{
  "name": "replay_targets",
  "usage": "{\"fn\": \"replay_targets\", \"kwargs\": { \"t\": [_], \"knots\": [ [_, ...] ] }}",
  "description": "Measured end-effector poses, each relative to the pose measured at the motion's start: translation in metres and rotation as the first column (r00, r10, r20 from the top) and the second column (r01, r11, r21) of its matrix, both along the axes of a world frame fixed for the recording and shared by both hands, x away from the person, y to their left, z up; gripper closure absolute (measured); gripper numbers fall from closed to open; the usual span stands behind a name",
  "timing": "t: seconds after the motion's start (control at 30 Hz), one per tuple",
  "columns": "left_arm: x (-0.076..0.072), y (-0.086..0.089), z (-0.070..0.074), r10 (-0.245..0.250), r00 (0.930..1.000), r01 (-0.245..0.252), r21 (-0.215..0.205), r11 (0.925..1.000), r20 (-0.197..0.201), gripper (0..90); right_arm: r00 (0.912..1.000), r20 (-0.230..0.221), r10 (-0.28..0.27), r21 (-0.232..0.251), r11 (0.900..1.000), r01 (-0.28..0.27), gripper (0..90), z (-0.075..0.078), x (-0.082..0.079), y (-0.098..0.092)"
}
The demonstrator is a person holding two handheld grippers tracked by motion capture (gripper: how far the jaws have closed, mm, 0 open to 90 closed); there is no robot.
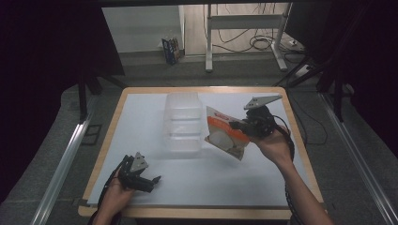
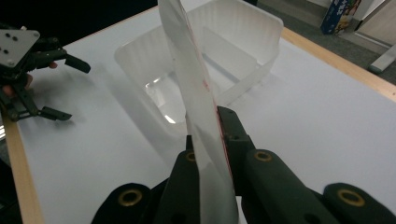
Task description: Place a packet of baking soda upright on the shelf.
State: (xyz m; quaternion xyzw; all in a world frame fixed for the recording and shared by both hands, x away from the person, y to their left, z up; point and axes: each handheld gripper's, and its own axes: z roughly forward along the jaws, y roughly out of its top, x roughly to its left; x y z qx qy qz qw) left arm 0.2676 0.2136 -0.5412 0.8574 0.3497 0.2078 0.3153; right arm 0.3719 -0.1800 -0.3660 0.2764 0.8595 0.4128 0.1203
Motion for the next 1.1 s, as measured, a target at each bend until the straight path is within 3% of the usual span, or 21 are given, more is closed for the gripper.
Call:
{"fn": "replay_targets", "kwargs": {
  "t": [0.53,1.1],
  "knots": [
    [0.000,0.000,0.000,0.002,1.0000,-0.002,-0.002,1.0000,-0.002,2.9,0.9999,0.017,0.000,0.015,1.000,0.000,88.4,0.020,0.022,0.022],
    [0.000,0.001,0.001,0.004,1.0000,-0.004,-0.016,0.9999,-0.008,2.9,0.9990,0.023,0.038,-0.003,0.999,-0.038,88.3,0.025,0.041,0.068]
  ]
}}
